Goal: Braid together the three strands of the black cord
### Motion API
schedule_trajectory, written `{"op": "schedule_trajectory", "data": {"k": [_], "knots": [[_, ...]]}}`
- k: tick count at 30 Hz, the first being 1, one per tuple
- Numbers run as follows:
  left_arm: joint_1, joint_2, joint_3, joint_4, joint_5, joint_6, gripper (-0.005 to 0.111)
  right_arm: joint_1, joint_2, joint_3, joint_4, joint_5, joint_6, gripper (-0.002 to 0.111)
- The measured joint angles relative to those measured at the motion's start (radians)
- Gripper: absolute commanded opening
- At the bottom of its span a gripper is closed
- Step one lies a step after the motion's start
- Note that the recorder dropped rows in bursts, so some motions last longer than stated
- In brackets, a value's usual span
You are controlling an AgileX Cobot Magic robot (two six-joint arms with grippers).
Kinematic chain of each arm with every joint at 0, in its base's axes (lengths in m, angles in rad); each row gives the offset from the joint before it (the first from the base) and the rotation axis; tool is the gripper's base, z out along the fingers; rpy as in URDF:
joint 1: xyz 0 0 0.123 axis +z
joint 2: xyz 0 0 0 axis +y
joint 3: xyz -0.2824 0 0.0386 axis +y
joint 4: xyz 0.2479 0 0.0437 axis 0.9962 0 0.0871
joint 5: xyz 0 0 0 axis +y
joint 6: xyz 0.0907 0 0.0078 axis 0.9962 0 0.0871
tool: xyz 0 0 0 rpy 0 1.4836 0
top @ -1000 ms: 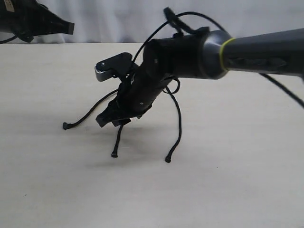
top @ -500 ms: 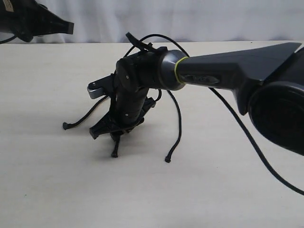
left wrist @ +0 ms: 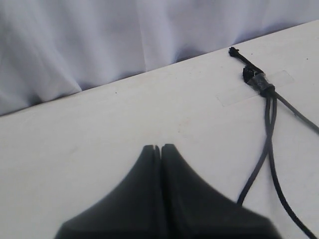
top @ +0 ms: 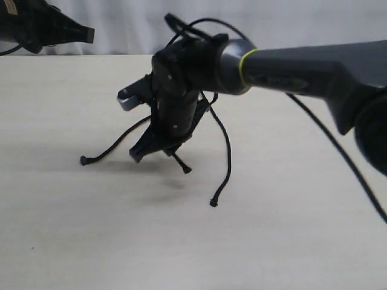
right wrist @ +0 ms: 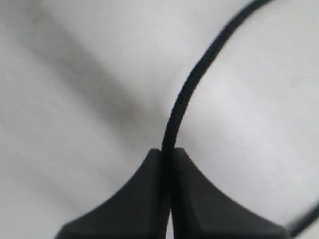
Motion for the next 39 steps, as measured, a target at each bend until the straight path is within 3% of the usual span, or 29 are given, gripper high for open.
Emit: {"op": "schedule_trajectory", "data": {"k": [11, 20, 29, 36, 39], "knots": [[0.0, 0.0, 0.0, 0.0, 0.008, 0.0, 0.0, -0.226, -0.124, 0.0, -0.075, 0.051, 0.017, 0.004], [0.0, 0.0, 0.0, 0.0, 0.008, 0.0, 0.0, -0.407, -0.124, 0.093, -0.029, -0.076, 0.017, 0.004], [0.0, 0.0, 0.0, -0.005, 0.012, 0.0, 0.0, -0.486, -0.124, 0.206, -0.017, -0.233, 0.025, 0.004], [0.0, 0.0, 0.0, -0.008, 0.014, 0.0, 0.0, -0.501, -0.089, 0.221, -0.017, -0.251, 0.039, 0.005], [0.0, 0.0, 0.0, -0.018, 0.023, 0.0, 0.0, -0.501, -0.052, 0.221, -0.023, -0.249, 0.041, 0.016]]}}
